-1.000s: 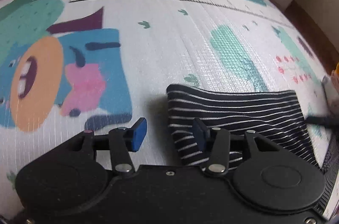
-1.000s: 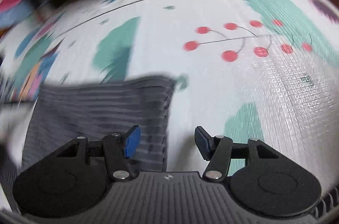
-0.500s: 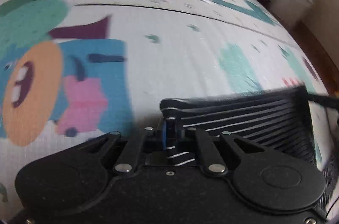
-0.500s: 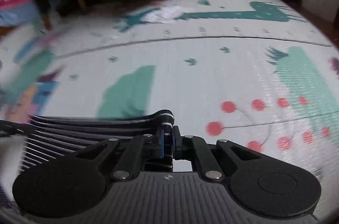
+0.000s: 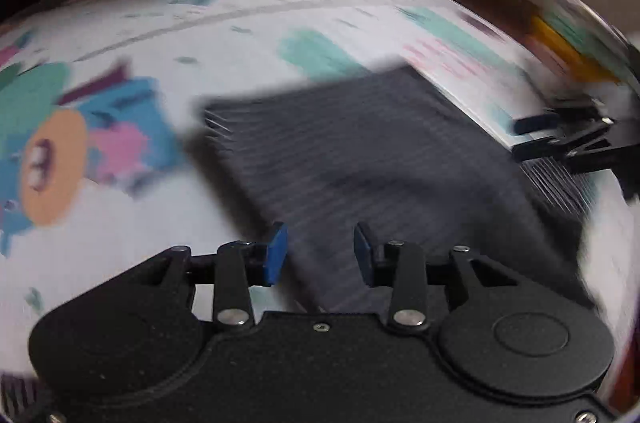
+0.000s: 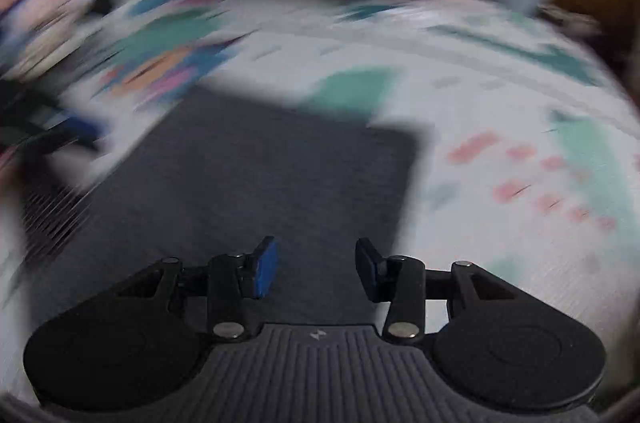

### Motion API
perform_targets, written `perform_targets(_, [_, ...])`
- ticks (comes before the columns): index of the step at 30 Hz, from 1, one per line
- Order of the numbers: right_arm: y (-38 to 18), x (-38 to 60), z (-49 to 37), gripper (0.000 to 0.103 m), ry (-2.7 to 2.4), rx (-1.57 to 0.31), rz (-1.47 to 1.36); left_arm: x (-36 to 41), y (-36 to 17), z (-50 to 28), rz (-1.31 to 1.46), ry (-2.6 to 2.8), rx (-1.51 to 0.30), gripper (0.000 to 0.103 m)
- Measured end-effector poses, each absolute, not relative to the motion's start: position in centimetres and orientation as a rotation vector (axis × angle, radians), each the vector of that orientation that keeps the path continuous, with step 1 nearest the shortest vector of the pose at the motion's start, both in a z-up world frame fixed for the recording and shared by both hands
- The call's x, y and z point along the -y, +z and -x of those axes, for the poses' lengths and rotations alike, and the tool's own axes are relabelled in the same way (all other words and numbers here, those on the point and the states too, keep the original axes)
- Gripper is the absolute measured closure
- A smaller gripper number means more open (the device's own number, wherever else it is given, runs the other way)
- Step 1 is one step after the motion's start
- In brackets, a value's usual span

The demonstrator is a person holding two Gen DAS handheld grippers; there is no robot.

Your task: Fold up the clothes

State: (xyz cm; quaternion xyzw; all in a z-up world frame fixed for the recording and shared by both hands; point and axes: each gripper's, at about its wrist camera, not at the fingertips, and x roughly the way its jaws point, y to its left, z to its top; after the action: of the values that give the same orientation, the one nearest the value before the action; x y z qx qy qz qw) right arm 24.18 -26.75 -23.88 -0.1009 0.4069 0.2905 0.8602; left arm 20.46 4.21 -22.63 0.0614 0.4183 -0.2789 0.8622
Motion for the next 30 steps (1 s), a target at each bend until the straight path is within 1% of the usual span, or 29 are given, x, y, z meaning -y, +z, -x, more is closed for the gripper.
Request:
perform_targets(4, [-25.0,24.7,-14.9,0.062,0.758,-0.883,0.328,-1.9,-24.3,-13.5,-0.208,-0.685,-0.916,0.068])
perform_targets(6, [-26.5,24.7,-12.9,0.062,0.757,-0.962,0.35,-0.8,-25.8,-11.1,-0.291,-0.692,-0.968,0.068])
perform_targets(7, [-27.0,25.0,-12.2,0.061,0.757,-0.991,0.348,-0.5,-26.5,-9.6,-0.348,-0.685,-0.958,0.068])
perform_targets(9, [-26.8,25.5,-11.4,0.061,0.77,-0.994,0.374,-0.4,-26.4,-8.0,-0.389,-0.7,-0.917,0.068])
perform_targets(10, [-26.5,25.5,-11.3,0.061,0.773,-0.995,0.405,-0.6,-26.1,-8.0,-0.368,-0.695,-0.935,0.068])
perform_targets(13, [-24.8,25.5,-10.9,0.061,0.766,-0.897,0.475,-2.5,-25.0,-8.2,-0.231,-0.634,-0.966,0.068])
perform_targets(14, [-24.4,25.0,-10.4,0.06,0.782,-0.861,0.489,-3.2,-24.8,-8.1,-0.209,-0.605,-0.973,0.068])
perform_targets(17, [-24.2,22.4,-8.6,0.058,0.868,-0.755,0.597,-4.4,-24.2,-7.3,-0.221,-0.563,-0.949,0.068])
perform_targets(19, [-25.0,20.7,-7.3,0.058,0.956,-0.717,0.685,-3.5,-23.7,-6.1,-0.299,-0.639,-0.895,0.068])
perform_targets(21, [-25.7,19.3,-6.3,0.059,1.013,-0.696,0.764,-2.1,-23.4,-4.9,-0.409,-0.746,-0.819,0.065])
perform_targets(24, [-26.6,19.2,-5.3,0.059,1.045,-0.672,0.861,0.4,-24.3,-2.9,-0.691,-0.886,-0.679,0.065])
perform_targets(25, [-26.7,19.6,-5.5,0.061,1.048,-0.675,0.86,1.1,-24.8,-2.6,-0.767,-0.914,-0.643,0.065])
perform_targets(28, [-27.0,20.5,-6.0,0.062,1.058,-0.688,0.858,2.7,-26.2,-2.5,-0.97,-0.99,-0.537,0.065])
perform_targets(29, [-27.0,20.5,-6.3,0.062,1.058,-0.698,0.848,2.9,-26.6,-3.0,-1.003,-1.006,-0.54,0.065])
perform_targets(30, [-27.0,20.7,-6.9,0.062,1.057,-0.715,0.833,3.1,-26.9,-3.3,-1.027,-1.022,-0.547,0.072])
